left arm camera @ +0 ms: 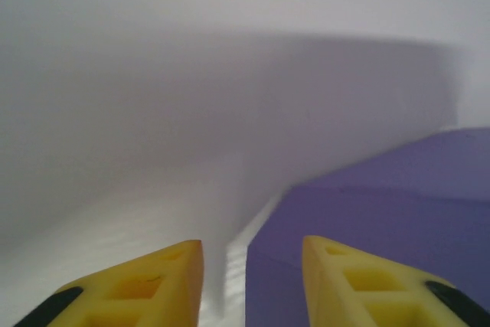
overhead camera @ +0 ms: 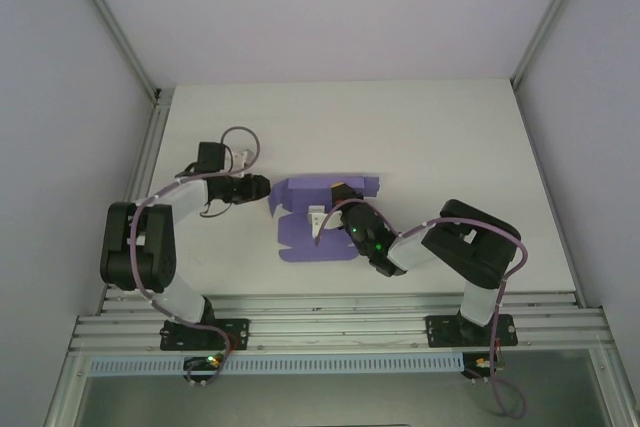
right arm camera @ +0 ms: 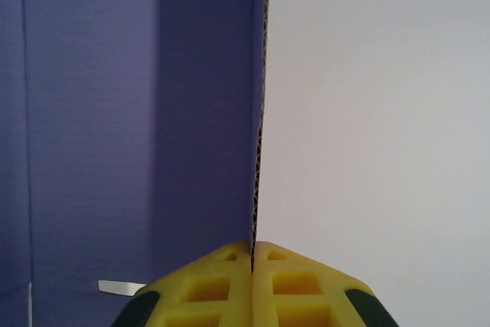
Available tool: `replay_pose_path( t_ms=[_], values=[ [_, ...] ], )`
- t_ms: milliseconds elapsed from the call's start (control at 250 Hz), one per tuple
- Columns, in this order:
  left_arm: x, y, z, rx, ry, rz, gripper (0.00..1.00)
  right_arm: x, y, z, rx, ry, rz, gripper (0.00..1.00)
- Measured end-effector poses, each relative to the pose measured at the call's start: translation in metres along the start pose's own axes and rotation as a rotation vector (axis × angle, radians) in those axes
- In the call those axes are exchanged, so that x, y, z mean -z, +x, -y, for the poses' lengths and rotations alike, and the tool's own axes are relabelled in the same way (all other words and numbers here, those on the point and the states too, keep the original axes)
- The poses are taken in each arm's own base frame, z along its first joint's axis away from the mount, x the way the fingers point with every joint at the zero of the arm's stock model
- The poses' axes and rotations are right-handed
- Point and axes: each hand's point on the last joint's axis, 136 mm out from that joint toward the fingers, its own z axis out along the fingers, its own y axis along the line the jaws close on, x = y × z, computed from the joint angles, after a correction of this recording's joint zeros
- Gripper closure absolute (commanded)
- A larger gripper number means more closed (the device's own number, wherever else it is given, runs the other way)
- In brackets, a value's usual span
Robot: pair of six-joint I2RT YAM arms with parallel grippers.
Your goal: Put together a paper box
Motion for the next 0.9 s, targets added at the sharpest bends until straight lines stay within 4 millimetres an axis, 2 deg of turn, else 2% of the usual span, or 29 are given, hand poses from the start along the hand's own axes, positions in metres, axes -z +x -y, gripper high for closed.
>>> replay_pose_path(
  t_ms=[180,479,627,727,827,903],
  values=[
    [-0.001,0.018,0.028,-0.072,0.057,-0.013,0.62,-0.001,0.002,-0.002,-0.009,-0.008,-0.012,1.00],
    [-0.016,0.025,0.046,-0.157,0.066,-0.007,0.67,-0.002,0.003,-0.002,-0.017,-0.017,-0.027,1.00],
    [-0.027,0.035,0.043,-0.194,0.019,0.019,0.68,-0.002,0.008,-0.003,-0.025,-0.017,-0.051,1.00],
    [-0.028,0.046,0.036,-0.210,-0.024,0.030,0.65,-0.003,0.007,-0.003,-0.028,-0.018,-0.051,1.00],
    [-0.027,0.057,0.041,-0.254,-0.026,0.044,0.57,-0.004,0.007,-0.003,-0.030,-0.023,-0.054,1.00],
    [-0.027,0.060,0.050,-0.306,-0.009,0.067,0.57,-0.005,0.007,-0.002,-0.031,-0.024,-0.056,1.00]
  ],
)
